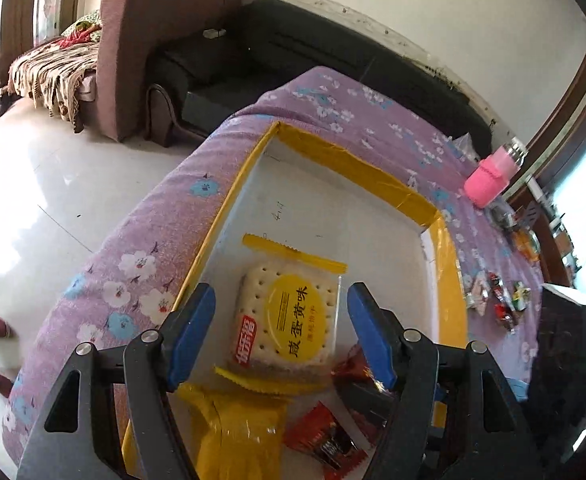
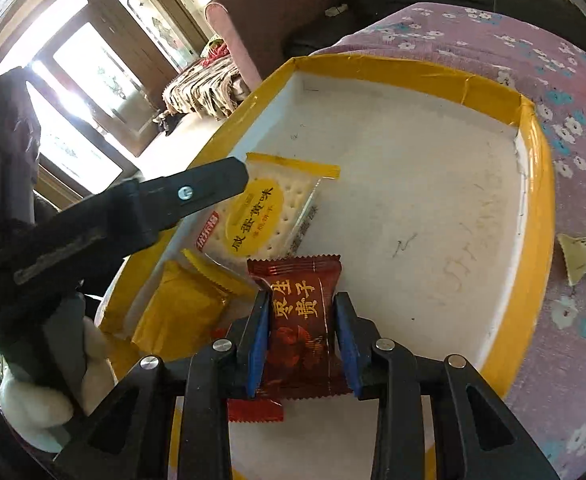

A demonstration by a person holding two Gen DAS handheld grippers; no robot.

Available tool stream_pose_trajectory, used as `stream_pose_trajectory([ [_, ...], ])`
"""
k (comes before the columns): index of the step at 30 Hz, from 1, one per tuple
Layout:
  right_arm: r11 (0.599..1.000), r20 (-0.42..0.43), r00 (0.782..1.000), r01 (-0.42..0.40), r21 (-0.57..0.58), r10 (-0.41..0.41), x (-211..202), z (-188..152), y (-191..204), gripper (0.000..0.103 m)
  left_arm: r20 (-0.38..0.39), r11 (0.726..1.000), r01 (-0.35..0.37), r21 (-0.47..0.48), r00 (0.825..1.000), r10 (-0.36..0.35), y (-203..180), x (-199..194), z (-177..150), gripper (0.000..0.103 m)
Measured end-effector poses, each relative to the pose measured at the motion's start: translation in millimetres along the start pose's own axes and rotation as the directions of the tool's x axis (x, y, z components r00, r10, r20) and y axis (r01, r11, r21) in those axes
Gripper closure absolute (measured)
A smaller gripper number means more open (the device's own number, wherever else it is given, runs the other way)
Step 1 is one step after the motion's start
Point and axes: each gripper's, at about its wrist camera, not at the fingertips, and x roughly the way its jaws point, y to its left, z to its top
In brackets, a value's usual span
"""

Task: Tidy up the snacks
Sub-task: 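Carry both packets over the tray and open both grippers to release them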

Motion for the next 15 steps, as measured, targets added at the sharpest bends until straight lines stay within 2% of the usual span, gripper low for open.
stream_pose_trajectory([
  [7, 1.0, 0.083, 0.997, -0.007, -0.001, 0.007, -31, -6, -3, 0.057, 0.105, 0.997, 0.072, -0.025, 0.992, -0.069, -6, -54, -18, 0.033],
  [12, 0.998, 0.161, 0.987, -0.032, 0.048, 0.024, -71, -20, -32, 0.056, 0.152, 0.984, 0.173, -0.035, 0.974, -0.166, -25, -86, -37, 0.027],
  [15, 0.996, 0.214, 0.977, -0.009, 0.091, -0.011, -98, -33, -61, 0.053, 0.162, 0.975, 0.222, -0.028, 0.963, -0.215, -43, -96, -51, 0.026],
])
